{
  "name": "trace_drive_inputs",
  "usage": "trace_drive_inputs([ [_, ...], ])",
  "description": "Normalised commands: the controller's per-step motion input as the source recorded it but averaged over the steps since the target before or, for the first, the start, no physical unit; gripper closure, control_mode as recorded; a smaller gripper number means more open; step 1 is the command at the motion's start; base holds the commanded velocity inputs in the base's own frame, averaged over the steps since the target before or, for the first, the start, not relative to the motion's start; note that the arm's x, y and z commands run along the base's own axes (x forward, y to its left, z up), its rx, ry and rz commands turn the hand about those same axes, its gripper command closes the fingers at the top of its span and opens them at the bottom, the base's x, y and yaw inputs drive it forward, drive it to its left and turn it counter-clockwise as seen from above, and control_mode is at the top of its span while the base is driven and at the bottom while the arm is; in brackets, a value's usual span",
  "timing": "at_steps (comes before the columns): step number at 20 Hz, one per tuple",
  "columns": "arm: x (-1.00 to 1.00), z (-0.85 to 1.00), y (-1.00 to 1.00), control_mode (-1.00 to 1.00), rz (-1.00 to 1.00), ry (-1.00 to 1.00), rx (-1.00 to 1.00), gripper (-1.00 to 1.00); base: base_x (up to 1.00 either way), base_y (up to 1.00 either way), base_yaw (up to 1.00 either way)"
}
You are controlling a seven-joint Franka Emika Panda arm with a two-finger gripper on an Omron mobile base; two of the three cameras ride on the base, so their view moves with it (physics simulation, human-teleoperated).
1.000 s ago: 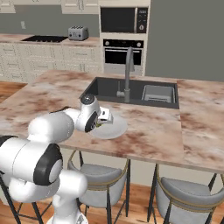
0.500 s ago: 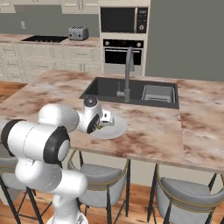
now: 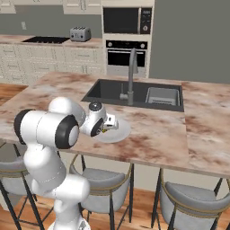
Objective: Take the cheese, chicken drumstick, and lemon from the fridge and place them on the plate on the dining counter to create an appetizer plate.
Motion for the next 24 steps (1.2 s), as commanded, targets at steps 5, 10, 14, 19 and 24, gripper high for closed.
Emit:
trace_drive_inputs([
  [5,0.3,-0.24,0.0,-1.0,0.0,0.01,0.0,1.0,0.0,0.0,0.0],
  [10,0.27,-0.27,0.0,-1.0,0.0,0.0,0.0,1.0,0.0,0.0,0.0],
  [14,0.23,-0.23,0.0,-1.0,0.0,0.0,0.0,-1.0,0.0,0.0,0.0],
  [19,0.03,-0.03,-0.05,-1.0,0.01,0.0,0.0,-1.0,0.0,0.0,0.0],
  [24,-0.3,0.41,-0.09,-1.0,0.03,-0.08,0.0,-1.0,0.0,0.0,0.0],
])
